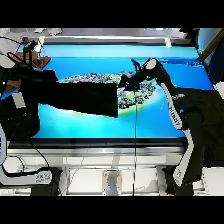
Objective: Fold the clothes and pants, and hang the long-sleeved shirts on hangers.
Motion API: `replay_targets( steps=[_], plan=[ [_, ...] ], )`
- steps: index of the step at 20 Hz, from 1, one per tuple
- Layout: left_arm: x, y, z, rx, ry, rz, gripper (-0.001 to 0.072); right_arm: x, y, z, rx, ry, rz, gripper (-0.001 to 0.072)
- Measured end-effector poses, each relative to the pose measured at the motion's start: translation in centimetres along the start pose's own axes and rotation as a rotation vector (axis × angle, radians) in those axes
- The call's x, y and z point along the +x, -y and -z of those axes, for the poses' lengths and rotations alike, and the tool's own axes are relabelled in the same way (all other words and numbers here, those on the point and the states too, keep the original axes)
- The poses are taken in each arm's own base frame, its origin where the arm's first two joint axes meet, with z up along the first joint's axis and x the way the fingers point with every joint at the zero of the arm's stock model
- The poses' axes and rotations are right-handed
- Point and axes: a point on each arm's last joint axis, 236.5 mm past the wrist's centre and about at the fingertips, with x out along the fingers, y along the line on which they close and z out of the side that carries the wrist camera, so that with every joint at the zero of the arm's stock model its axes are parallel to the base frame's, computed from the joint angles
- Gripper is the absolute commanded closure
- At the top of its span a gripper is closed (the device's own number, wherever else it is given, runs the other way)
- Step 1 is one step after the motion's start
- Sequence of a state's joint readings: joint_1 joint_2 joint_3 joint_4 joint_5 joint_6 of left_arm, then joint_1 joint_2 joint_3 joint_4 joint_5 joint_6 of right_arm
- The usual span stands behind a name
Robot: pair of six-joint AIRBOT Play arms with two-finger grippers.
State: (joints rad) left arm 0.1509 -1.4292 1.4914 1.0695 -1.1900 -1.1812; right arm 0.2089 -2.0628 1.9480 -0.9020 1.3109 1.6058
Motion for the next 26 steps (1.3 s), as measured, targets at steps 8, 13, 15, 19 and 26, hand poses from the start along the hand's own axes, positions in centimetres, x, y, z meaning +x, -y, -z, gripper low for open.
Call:
replay_targets(
  steps=[8, 13, 15, 19, 26],
  plan=[
    [0.0, 0.0, 0.1, 0.000, -0.004, 0.001, 0.0687, 5.7, 1.9, 1.6, 0.040, -0.051, 0.036, 0.0248],
    [0.0, 0.0, 0.1, 0.000, -0.004, 0.002, 0.0686, 8.4, -0.6, 2.7, 0.035, -0.077, -0.033, 0.0702],
    [0.0, 0.0, 0.2, 0.000, -0.007, 0.002, 0.0687, 8.0, -2.8, 2.6, 0.027, -0.072, -0.092, 0.0703],
    [-0.8, 0.6, 0.8, 0.005, -0.028, 0.013, 0.0687, 4.0, -5.2, 2.3, -0.053, -0.072, -0.112, 0.0703],
    [-6.1, 3.6, 0.6, 0.058, 0.023, 0.018, 0.0688, -10.1, -0.6, 4.5, -0.114, -0.122, 0.111, 0.0703]
  ],
)
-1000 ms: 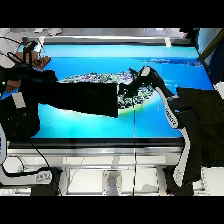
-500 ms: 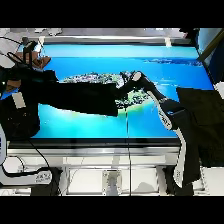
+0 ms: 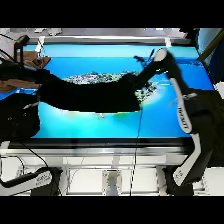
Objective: Fold the clothes and pants, and hang the long-sleeved shirts on hangers.
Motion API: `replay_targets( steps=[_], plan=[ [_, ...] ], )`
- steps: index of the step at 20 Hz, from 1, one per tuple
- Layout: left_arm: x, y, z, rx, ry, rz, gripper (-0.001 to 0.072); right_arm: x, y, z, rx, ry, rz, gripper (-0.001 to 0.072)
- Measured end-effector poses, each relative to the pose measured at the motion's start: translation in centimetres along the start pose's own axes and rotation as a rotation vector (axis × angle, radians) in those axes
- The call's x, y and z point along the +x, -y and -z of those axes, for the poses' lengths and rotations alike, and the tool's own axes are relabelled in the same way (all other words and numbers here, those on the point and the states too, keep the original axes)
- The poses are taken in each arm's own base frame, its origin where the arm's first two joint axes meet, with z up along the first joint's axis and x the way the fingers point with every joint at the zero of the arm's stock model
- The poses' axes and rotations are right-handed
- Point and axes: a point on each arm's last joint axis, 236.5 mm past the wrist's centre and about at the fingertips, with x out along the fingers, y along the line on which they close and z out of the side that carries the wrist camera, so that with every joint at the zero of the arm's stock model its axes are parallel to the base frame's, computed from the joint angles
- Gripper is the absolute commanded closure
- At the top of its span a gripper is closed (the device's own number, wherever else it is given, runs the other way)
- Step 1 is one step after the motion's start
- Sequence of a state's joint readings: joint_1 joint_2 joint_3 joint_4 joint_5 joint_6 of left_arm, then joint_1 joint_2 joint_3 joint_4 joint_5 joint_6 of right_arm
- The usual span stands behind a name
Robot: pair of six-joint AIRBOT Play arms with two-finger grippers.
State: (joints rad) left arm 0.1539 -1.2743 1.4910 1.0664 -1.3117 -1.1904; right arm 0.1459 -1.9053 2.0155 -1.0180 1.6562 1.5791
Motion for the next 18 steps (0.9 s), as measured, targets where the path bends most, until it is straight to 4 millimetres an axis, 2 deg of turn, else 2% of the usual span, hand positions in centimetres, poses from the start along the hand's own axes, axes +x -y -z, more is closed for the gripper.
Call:
replay_targets(
  steps=[3, 4, 6, 9, 13, 18],
  plan=[
    [-0.8, 2.3, -0.2, 0.029, 0.013, 0.027, 0.0688, -4.1, 2.4, 2.0, 0.038, -0.012, 0.060, 0.0703],
    [-0.5, 3.4, -0.1, 0.048, 0.005, 0.044, 0.0688, -5.1, 2.9, 2.5, 0.049, -0.013, 0.066, 0.0703],
    [1.3, 5.7, 0.5, 0.083, -0.039, 0.090, 0.0687, -6.3, 4.1, 2.9, 0.045, -0.010, 0.085, 0.0702],
    [6.0, 9.4, 2.3, 0.138, -0.148, 0.170, 0.0688, -7.2, 4.5, 3.1, -0.015, -0.002, 0.084, 0.0703],
    [13.8, 13.4, 5.7, 0.185, -0.289, 0.240, 0.0688, -7.8, 4.7, 1.2, -0.011, 0.092, 0.074, 0.0703],
    [22.2, 16.8, 9.2, 0.223, -0.352, 0.259, 0.0687, -8.6, 0.4, -3.6, 0.037, 0.295, -0.095, 0.0703]
  ],
)
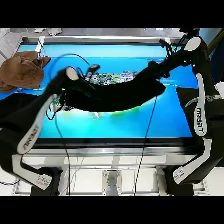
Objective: Fold the clothes and pants, and hang the long-sleeved shirts on hangers.
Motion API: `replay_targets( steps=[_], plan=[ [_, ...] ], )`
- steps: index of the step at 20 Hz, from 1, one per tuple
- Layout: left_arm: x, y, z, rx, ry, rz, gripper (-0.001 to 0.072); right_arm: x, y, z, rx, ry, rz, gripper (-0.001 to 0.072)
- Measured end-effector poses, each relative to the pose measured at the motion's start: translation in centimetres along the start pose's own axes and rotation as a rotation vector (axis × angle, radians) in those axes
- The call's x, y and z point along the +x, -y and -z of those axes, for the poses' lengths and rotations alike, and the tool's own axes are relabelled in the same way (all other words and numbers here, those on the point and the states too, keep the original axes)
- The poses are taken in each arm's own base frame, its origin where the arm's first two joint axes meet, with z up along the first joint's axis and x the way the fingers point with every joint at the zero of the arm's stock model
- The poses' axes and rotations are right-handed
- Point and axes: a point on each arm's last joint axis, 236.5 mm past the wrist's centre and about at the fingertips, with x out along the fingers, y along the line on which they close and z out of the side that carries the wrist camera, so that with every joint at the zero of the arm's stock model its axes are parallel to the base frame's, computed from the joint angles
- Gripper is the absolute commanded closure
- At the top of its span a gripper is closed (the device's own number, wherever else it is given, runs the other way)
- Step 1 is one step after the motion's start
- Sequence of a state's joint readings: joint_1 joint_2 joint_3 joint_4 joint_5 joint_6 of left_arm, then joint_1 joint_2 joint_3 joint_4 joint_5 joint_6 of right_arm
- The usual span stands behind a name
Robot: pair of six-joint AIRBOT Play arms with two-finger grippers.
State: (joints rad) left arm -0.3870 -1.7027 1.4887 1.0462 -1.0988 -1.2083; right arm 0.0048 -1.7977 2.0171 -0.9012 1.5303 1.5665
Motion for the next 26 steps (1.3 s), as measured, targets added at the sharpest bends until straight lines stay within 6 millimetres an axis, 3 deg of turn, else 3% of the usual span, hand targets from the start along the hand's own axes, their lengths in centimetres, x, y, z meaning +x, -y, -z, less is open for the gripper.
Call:
replay_targets(
  steps=[2, 5, 10, 13, 16, 20, 23, 25, 26],
  plan=[
    [2.5, 0.1, -0.4, -0.008, 0.011, -0.009, 0.0687, 0.3, -1.8, -1.5, 0.016, 0.063, -0.055, 0.0703],
    [4.1, -0.4, -1.4, -0.034, 0.054, -0.029, 0.0687, 0.6, -3.5, -2.9, 0.027, 0.124, -0.101, 0.0703],
    [4.5, -1.6, -2.3, -0.065, 0.098, -0.051, 0.0687, 0.6, -4.7, -4.2, 0.050, 0.178, -0.139, 0.0704],
    [2.9, -2.3, -3.2, -0.077, 0.135, -0.061, 0.0687, 0.8, -6.6, -5.3, 0.065, 0.227, -0.191, 0.0704],
    [-2.0, -4.0, -4.7, -0.101, 0.217, -0.087, 0.0687, 1.8, -9.2, -6.1, 0.060, 0.273, -0.233, 0.0704],
    [-12.2, -7.9, -5.8, -0.160, 0.365, -0.157, 0.0687, 5.6, -14.7, -5.8, 0.021, 0.301, -0.294, 0.0704],
    [-19.4, -10.2, -4.9, -0.202, 0.456, -0.217, 0.0687, 10.9, -19.8, -4.4, -0.010, 0.310, -0.343, 0.0703],
    [-23.0, -10.9, -3.7, -0.214, 0.485, -0.247, 0.0687, 15.4, -22.8, -2.9, -0.021, 0.318, -0.368, 0.0700],
    [-24.3, -11.0, -3.1, -0.216, 0.491, -0.258, 0.0686, 17.6, -24.2, -1.9, -0.025, 0.323, -0.380, 0.0593]
  ],
)
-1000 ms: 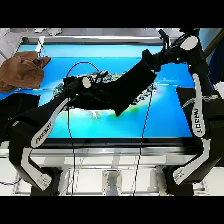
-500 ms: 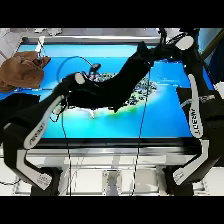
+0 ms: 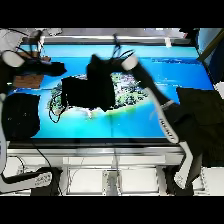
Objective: Fold the clothes and pants, and hang the long-sleeved shirts on hangers.
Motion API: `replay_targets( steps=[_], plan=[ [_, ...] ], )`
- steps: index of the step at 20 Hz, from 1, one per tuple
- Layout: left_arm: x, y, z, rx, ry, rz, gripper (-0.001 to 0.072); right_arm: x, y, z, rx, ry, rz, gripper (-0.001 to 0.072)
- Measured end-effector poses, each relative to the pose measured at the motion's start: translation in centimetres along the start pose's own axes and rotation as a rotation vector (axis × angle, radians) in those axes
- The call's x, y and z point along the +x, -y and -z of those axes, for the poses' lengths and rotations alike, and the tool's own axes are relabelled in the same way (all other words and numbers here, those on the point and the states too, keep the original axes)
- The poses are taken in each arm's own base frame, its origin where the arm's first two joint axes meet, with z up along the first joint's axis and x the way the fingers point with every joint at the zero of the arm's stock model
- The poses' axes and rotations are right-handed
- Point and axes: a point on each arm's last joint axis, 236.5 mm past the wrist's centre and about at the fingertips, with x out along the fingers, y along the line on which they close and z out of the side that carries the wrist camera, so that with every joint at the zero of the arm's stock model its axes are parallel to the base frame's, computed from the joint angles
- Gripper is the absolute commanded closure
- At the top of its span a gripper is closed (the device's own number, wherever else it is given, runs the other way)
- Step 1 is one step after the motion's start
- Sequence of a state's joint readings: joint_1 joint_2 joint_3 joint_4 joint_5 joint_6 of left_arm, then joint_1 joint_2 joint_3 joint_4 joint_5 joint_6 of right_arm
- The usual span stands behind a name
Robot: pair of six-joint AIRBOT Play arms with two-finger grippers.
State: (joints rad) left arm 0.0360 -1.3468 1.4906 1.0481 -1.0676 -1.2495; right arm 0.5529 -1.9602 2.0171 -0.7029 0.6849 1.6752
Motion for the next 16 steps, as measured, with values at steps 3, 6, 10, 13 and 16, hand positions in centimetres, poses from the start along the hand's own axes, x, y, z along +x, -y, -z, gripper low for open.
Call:
replay_targets(
  steps=[3, 6, 10, 13, 16],
  plan=[
    [-2.6, -0.8, 0.2, 0.015, -0.002, -0.015, 0.0686, 5.3, -2.0, 4.6, 0.029, 0.033, -0.051, 0.0224],
    [-3.7, -1.0, 0.7, 0.031, -0.015, -0.018, 0.0686, 6.7, -2.4, 6.6, 0.027, 0.019, -0.064, 0.0223],
    [-4.3, -1.3, 0.9, 0.039, -0.023, -0.021, 0.0686, 2.9, 2.5, 3.0, -0.038, -0.053, 0.034, 0.0224],
    [-4.5, -1.4, 1.0, 0.040, -0.024, -0.023, 0.0686, -2.2, 9.3, -1.1, -0.054, -0.097, 0.175, 0.0223],
    [-4.5, -1.4, 1.0, 0.042, -0.025, -0.023, 0.0687, -5.8, 15.3, -2.9, 0.010, -0.129, 0.278, 0.0051]
  ],
)
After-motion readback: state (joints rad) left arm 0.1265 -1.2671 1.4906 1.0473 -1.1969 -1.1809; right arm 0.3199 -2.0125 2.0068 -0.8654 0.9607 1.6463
